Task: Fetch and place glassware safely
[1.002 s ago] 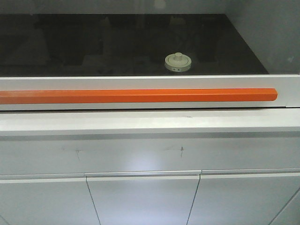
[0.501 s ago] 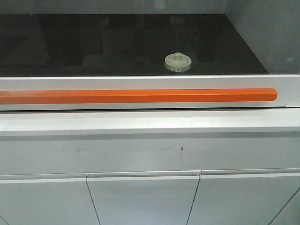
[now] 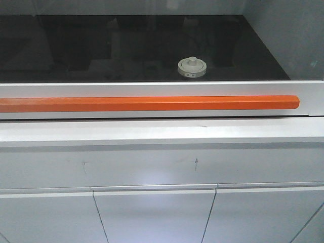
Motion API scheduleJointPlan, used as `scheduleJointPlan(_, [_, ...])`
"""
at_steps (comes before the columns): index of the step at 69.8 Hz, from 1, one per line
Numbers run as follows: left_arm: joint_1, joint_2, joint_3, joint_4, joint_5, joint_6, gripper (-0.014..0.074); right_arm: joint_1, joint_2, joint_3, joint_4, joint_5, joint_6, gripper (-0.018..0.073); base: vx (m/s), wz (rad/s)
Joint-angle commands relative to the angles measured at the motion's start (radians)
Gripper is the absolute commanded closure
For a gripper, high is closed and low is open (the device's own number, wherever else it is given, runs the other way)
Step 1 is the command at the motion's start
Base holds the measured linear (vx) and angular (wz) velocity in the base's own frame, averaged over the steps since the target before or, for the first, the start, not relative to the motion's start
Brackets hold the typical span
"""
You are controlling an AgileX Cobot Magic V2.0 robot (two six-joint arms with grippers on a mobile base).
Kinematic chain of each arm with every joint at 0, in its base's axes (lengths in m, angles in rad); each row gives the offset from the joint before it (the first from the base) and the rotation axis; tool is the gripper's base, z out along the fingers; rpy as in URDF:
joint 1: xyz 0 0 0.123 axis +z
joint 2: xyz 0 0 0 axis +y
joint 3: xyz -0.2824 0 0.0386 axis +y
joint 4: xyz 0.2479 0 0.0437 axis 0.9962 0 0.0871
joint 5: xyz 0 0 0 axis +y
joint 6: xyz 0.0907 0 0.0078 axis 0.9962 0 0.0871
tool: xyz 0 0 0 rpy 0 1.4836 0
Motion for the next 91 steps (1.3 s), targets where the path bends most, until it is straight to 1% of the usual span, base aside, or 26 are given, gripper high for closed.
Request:
scheduleJointPlan(1, [-0.004,0.042,-0.029,-0.009,-0.067,0.000,0.0603,-0.002,0.098,-0.032,-0.002,-0.120,-0.003,0.0563,0.00,0.00])
scheduleJointPlan(10, [-0.004,0.073,-0.029,-0.010,-0.053,-0.006,0.0603,-0.002,0.226,-0.032,0.002,-0.215,0.011,0.0563,0.00,0.00])
scheduleJointPlan(21, [-0.004,0.104,-0.028,-0.009,-0.019,-0.005,0.0603,-0.001,0.353,-0.018,0.002,-0.294,0.080,0.0561,0.00,0.00])
scheduleJointPlan(27, [-0.004,0.130,-0.027,-0.008,0.007,0.001,0.0603,-0.001,0.398,0.025,-0.003,-0.421,0.089,0.0559,0.00,0.00])
scheduleJointPlan(30, [-0.004,0.143,-0.022,-0.008,0.004,0.001,0.0603,-0.001,0.413,0.060,-0.006,-0.515,0.089,0.0560,0.00,0.00])
scheduleJointPlan(35, [-0.004,0.163,0.015,-0.008,-0.060,0.001,0.0603,-0.001,0.434,0.112,-0.010,-0.626,0.088,0.0560,0.00,0.00])
scheduleJointPlan(40, [-0.004,0.180,0.073,-0.008,-0.164,0.001,0.0603,-0.001,0.455,0.159,-0.010,-0.688,0.074,0.0560,0.00,0.00])
scheduleJointPlan(44, [-0.004,0.195,0.132,-0.007,-0.251,0.001,0.0603,-0.001,0.471,0.181,-0.010,-0.696,0.049,0.0560,0.00,0.00])
scheduleJointPlan(54, [-0.004,0.232,0.263,-0.006,-0.415,0.001,0.0603,-0.001,0.509,0.206,-0.010,-0.707,-0.005,0.0560,0.00,0.00])
scheduleJointPlan(61, [-0.004,0.262,0.328,-0.006,-0.495,0.001,0.0603,-0.001,0.554,0.209,-0.008,-0.742,-0.021,0.0560,0.00,0.00])
scheduleJointPlan(73, [-0.004,0.327,0.374,-0.006,-0.585,0.001,0.0603,-0.001,0.673,0.209,-0.006,-0.845,-0.030,0.0560,0.00,0.00])
scheduleJointPlan(91, [-0.004,0.373,0.374,-0.006,-0.643,0.001,0.0603,-0.001,0.861,0.209,0.016,-1.026,-0.086,0.0560,0.00,0.00])
